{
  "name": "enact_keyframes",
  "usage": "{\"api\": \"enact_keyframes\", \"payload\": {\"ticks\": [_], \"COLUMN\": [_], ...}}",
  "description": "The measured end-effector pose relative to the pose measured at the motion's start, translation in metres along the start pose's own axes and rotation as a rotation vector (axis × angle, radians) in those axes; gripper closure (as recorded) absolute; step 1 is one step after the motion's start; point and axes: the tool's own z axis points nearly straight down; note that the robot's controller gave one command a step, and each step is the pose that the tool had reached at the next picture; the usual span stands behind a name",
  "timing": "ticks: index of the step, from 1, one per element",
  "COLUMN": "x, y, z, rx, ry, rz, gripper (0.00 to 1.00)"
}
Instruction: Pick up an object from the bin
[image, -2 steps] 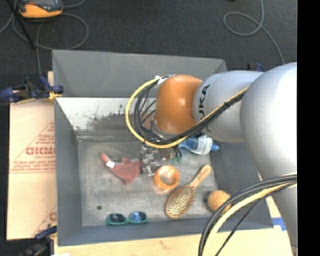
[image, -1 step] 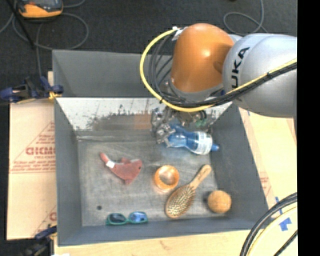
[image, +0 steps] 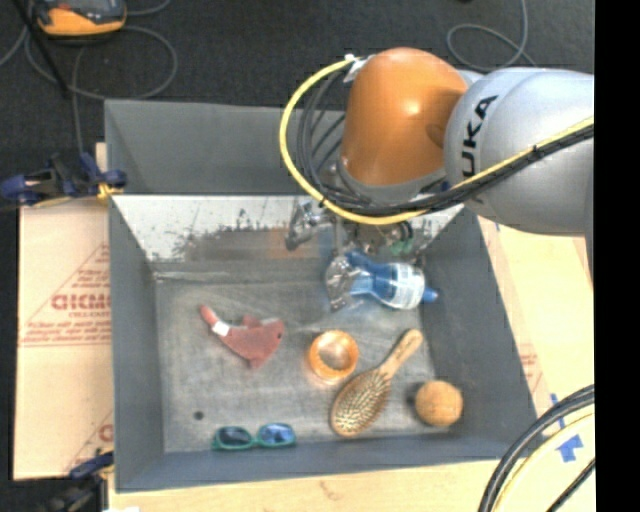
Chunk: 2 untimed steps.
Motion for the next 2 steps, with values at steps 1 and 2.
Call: {"api": "enact_keyframes", "payload": {"ticks": [1, 2], "x": [0.0, 0.0005], "y": [0.0, 0.0021], "z": [0.0, 0.0036], "rx": [0.0, 0.003], "ry": [0.0, -0.005], "rz": [0.001, 0.002], "gripper": [0.0, 0.0]}}
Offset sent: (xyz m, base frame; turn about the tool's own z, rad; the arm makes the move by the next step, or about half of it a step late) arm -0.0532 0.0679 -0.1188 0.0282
